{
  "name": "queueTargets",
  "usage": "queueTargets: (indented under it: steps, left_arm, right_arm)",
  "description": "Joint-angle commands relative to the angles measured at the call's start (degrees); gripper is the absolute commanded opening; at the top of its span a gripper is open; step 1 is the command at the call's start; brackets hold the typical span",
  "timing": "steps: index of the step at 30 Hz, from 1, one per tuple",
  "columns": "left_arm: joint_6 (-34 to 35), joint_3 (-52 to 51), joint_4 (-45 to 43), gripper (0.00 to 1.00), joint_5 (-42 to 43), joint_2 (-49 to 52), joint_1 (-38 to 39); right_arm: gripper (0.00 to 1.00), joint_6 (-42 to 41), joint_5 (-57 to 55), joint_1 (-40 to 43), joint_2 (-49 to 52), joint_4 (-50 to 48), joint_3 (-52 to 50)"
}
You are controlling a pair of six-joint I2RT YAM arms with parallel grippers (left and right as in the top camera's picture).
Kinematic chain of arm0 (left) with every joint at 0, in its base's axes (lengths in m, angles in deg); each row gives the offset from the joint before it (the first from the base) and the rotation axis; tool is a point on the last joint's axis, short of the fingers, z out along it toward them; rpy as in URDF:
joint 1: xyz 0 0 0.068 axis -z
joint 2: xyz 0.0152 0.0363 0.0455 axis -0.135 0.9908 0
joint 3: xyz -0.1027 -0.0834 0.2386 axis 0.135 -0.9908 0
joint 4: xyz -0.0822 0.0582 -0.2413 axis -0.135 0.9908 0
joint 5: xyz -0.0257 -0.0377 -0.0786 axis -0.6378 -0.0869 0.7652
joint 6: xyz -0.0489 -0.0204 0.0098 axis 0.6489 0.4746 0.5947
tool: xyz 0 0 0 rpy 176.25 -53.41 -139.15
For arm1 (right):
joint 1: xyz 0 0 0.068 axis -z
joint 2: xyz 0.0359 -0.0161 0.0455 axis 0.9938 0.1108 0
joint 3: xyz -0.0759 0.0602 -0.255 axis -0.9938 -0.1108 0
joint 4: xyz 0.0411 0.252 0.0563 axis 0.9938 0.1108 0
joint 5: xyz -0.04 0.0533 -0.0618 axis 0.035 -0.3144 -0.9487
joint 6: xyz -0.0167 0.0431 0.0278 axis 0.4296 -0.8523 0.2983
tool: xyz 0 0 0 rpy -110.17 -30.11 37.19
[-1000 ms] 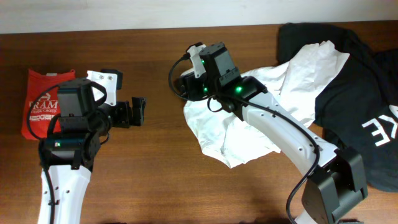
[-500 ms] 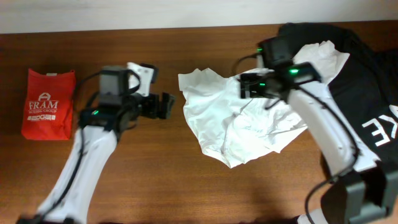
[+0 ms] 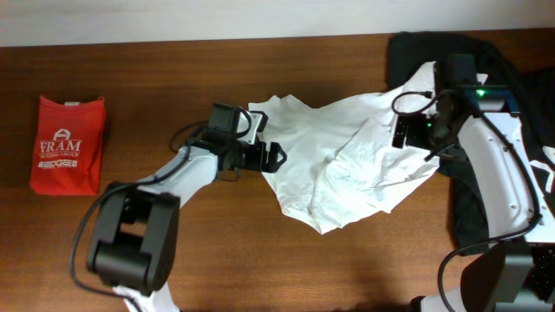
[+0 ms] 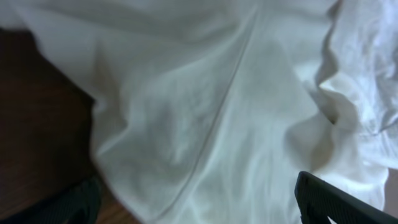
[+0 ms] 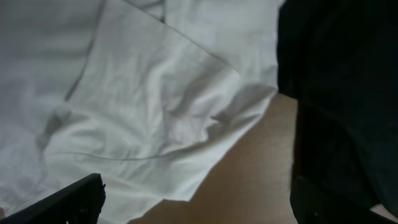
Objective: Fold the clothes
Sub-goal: 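Grasp the T-shirt's left edge with the left gripper, pull it left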
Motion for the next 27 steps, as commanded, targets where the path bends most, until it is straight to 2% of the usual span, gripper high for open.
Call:
queueTargets:
  steps: [1,2,4,5,6,12,21,22,23,24,25,27]
  left_arm:
    - [7.1,0.7,-3.2,0.98,1.1,4.3,1.2]
    - [7.6,0.7,-4.0,0.83,1.1,5.0,1.7]
    - [7.6,0.7,-4.9,0.43,1.2,5.6,2.4]
    - [7.6,0.7,-5.6,0.10,1.0,5.7,2.7]
    - [7.6,0.8,-6.5,0.00,1.0,5.6,2.7]
    - [7.6,5.6,-6.9,0.00,-2.2,4.7,-2.8]
    - [7.6,21.4,0.5,0.00,-2.2,4.5,-22.3]
    - [7.6,22.0,1.0,0.01,-2.2,4.5,-23.8]
    - [7.6,22.5,1.7,0.28,-2.2,4.5,-25.6]
    - [7.6,22.6,2.1,0.66,-2.0,4.5,-26.8]
    - [7.6,22.6,2.6,0.99,-1.3,4.5,-28.1]
    - [7.6,22.6,3.5,0.99,1.2,4.5,-29.7]
  right_arm:
    - [0.99,-0.5,-0.9,1.6,-0.8,1.0,0.2]
    - [0.99,-0.5,-0.9,1.9,-0.8,1.1,0.2]
    - [0.99,-0.5,-1.0,2.0,-0.8,1.1,0.2]
    - [0.99,-0.5,-0.9,2.0,-0.8,1.1,0.2]
    - [0.99,-0.5,-0.9,2.0,-0.8,1.1,0.2]
    - [0.99,-0.5,-0.7,1.9,-0.8,1.3,0.2]
    - [0.99,-0.5,-0.7,1.9,-0.8,2.5,0.2]
    - [0.99,-0.5,-0.7,1.9,-0.8,2.5,0.2]
    - [0.99,-0.5,-0.7,1.9,-0.8,2.5,0.2]
    - [0.99,-0.5,-0.7,1.8,-0.8,2.5,0.2]
    - [0.99,-0.5,-0.7,1.8,-0.8,2.5,0.2]
    - [0.99,-0.5,-0.7,1.8,-0.8,2.5,0.2]
